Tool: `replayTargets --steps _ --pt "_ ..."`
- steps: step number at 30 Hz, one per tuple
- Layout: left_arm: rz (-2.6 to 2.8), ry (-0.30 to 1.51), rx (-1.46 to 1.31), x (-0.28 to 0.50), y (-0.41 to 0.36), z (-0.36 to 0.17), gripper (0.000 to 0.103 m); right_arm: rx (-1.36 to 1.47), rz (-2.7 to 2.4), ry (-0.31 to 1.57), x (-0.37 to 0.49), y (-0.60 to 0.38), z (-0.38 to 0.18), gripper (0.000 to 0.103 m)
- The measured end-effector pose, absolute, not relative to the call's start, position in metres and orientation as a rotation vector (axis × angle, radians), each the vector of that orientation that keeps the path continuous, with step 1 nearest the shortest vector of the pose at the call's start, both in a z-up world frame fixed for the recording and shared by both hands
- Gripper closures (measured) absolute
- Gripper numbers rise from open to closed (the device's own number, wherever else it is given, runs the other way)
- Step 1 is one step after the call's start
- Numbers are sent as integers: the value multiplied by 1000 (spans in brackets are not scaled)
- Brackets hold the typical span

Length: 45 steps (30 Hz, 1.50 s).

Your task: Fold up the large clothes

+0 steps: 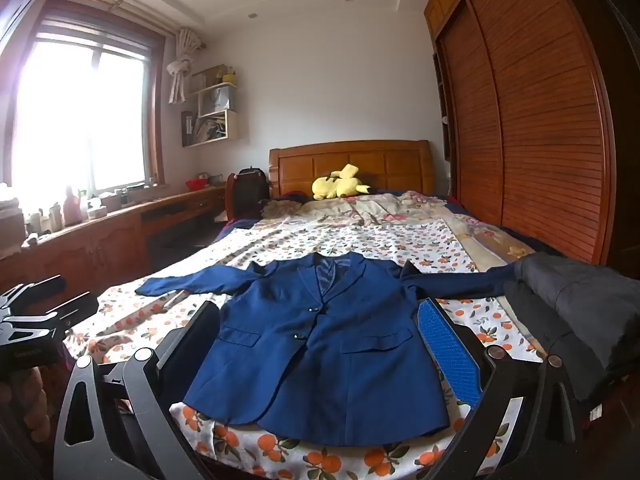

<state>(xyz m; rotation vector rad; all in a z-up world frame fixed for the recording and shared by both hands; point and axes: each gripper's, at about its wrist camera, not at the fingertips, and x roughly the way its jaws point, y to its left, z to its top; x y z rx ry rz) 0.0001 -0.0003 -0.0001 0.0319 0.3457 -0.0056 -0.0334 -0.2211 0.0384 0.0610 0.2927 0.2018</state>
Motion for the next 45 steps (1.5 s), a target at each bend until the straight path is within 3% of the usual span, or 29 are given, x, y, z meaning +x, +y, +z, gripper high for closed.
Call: replayTargets --steps 45 --pt "-4 317 50 -14 -8 11 2 61 204 285 -33 -222 36 7"
